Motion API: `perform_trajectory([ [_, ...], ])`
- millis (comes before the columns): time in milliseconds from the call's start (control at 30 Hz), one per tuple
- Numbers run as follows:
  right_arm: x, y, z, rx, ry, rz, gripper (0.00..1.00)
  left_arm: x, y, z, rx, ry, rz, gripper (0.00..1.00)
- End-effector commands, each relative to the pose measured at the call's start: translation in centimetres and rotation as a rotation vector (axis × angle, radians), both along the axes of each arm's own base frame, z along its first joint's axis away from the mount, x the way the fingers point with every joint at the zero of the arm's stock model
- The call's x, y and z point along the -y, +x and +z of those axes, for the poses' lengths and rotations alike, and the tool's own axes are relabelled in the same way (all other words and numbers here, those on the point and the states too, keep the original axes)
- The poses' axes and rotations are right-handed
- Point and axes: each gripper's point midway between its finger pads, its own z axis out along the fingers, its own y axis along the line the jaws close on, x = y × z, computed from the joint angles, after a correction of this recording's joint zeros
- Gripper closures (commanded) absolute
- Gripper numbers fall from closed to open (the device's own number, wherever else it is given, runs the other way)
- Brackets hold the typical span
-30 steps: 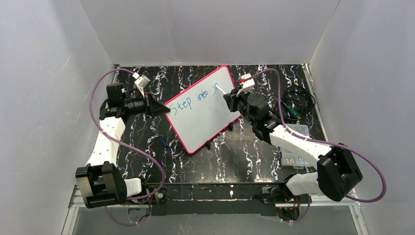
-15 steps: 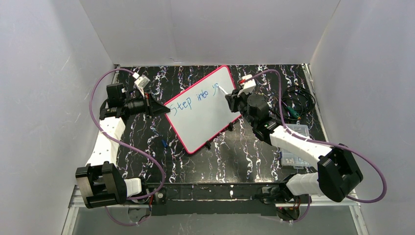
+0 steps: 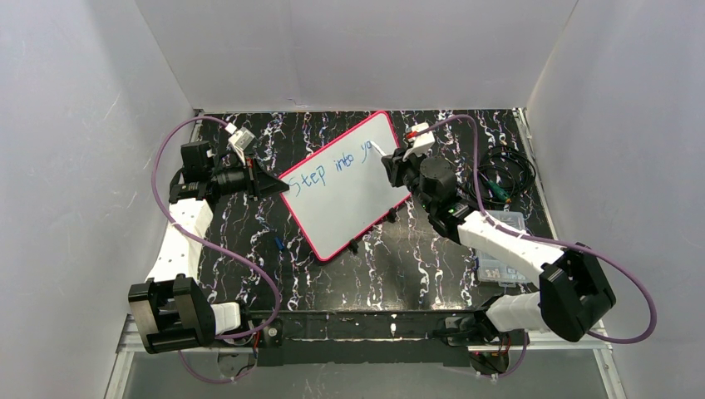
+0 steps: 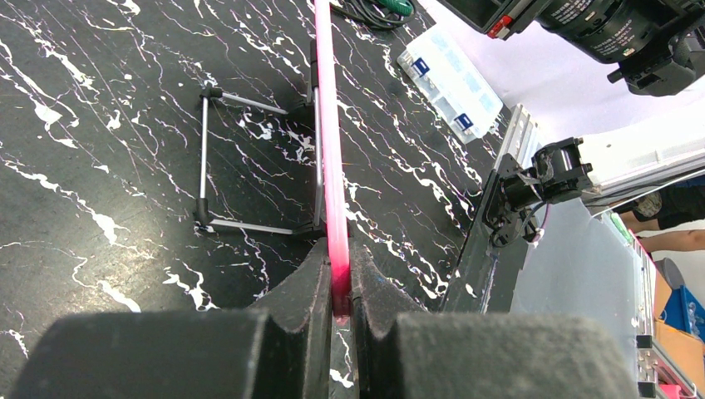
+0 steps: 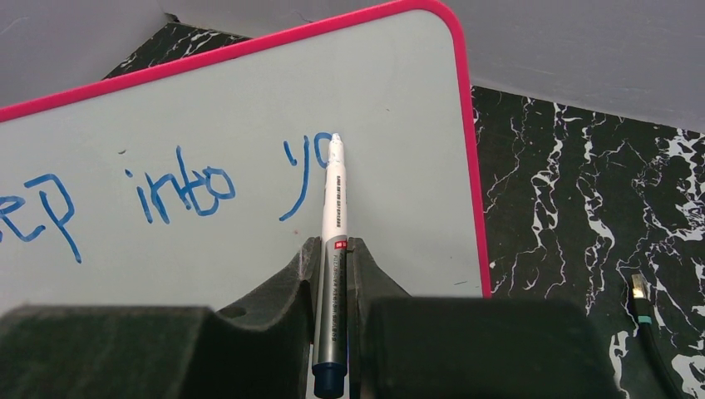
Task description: Write a sentence on the whiteboard
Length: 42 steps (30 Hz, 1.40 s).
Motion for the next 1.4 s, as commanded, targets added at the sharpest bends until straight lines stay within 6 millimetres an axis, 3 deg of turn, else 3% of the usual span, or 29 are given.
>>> perform_trajectory([
  [0,1.1,0.1,3.9,0.092,0.048,-0.046,0.99,1.1,-1.7,1.2,0.029,-0.027,-0.08,1.0],
  [533,-0.4,1.4,2.9,0.074,0.023,-0.016,0.99,1.2,-1.7,1.2,0.03,-0.028,-0.081,1.0],
  [933,0.7,-0.1,-1.0,-0.014,-0.017,-0.018,0.99,1.2,-1.7,1.3,0.034,-0.028,-0.083,1.0],
  [1133,0.9,0.3,0.0,0.008,-0.018,-0.037,0.99,1.1,-1.7,1.3,0.033,-0.029,-0.082,1.0],
  [1367,0.3,1.5,2.5,0.067,-0.001,-0.048,0.99,1.2,-1.8,1.3,0.036,-0.028,-0.083,1.0],
])
